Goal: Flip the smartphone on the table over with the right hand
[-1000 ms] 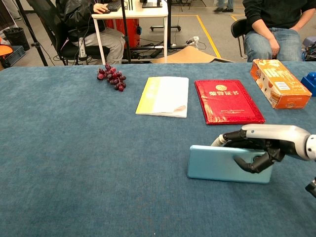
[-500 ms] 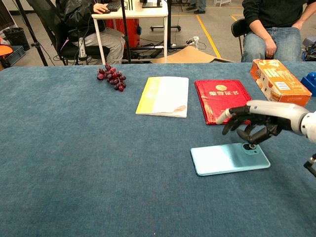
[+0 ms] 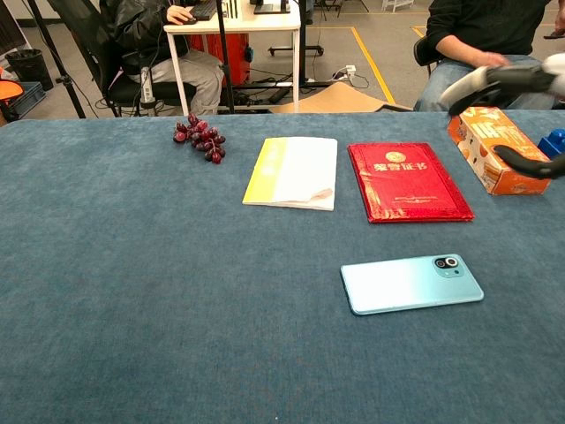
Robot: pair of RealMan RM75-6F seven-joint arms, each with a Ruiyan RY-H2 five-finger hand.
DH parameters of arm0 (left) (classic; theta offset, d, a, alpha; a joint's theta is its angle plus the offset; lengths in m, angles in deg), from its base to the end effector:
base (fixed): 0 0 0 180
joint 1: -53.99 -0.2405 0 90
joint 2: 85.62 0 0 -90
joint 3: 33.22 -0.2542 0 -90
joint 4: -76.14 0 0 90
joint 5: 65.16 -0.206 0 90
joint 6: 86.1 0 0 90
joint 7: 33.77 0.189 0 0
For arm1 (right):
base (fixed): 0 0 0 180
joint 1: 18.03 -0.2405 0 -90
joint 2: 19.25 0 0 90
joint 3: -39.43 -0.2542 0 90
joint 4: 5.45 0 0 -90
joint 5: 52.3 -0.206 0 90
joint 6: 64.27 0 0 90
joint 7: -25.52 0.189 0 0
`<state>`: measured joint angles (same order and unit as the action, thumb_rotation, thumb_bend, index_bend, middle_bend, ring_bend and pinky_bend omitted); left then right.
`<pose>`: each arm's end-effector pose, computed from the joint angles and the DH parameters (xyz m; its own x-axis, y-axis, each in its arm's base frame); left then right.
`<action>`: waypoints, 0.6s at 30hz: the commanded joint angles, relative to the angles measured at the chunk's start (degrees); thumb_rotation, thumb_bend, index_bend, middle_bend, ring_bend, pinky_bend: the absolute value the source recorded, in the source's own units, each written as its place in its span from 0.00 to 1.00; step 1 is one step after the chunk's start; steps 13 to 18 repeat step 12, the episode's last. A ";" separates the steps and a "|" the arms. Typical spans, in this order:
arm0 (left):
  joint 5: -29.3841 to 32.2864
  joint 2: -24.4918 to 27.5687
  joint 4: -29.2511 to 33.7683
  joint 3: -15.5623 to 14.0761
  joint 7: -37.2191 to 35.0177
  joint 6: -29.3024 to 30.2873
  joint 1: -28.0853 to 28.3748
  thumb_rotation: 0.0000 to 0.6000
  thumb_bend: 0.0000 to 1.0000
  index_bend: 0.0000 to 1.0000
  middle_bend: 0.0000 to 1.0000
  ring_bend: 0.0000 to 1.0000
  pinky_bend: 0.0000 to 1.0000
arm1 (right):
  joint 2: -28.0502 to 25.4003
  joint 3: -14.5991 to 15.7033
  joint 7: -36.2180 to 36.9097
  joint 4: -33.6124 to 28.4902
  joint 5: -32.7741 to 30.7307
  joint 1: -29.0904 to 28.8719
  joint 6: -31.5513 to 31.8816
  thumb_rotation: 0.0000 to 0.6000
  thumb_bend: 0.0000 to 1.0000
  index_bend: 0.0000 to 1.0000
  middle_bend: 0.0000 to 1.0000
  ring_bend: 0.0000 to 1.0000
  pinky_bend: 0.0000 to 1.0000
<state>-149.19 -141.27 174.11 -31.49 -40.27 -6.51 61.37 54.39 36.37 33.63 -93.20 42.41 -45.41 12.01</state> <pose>-0.3033 0.2329 0.1821 0.3343 0.0959 0.9376 0.9421 -0.0049 -0.3354 -0.1822 -0.3153 0.0793 0.2625 -0.0822 0.9614 -0.8464 -0.4982 0.1885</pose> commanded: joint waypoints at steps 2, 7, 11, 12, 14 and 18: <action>-1.48 -0.19 -0.37 -0.19 0.33 1.93 -0.69 1.00 0.00 0.00 0.00 0.00 0.00 | -4.89 3.22 -6.66 -0.59 3.70 6.23 7.47 1.00 0.00 0.08 0.01 0.00 0.00; -2.98 -1.28 -1.21 -0.13 0.90 3.85 -1.09 1.00 0.00 0.00 0.00 0.00 0.00 | -7.08 4.77 -10.32 -3.76 1.23 11.67 11.41 1.00 0.00 0.04 0.00 0.00 0.00; -3.76 -2.36 -2.46 0.20 0.44 5.23 -1.27 1.00 0.00 0.00 0.00 0.00 0.00 | -8.24 4.71 -12.74 -6.78 -2.35 15.23 13.53 1.00 0.00 0.04 0.00 0.00 0.00; -3.91 -2.43 -2.54 0.13 0.33 5.31 -1.31 1.00 0.00 0.00 0.00 0.00 0.00 | -8.33 4.64 -13.16 -6.78 -2.75 15.65 13.80 1.00 0.00 0.04 0.00 0.00 0.00; -3.91 -2.43 -2.54 0.13 0.33 5.31 -1.31 1.00 0.00 0.00 0.00 0.00 0.00 | -8.33 4.64 -13.16 -6.78 -2.75 15.65 13.80 1.00 0.00 0.04 0.00 0.00 0.00; -3.91 -2.43 -2.54 0.13 0.33 5.31 -1.31 1.00 0.00 0.00 0.00 0.00 0.00 | -8.33 4.64 -13.16 -6.78 -2.75 15.65 13.80 1.00 0.00 0.04 0.00 0.00 0.00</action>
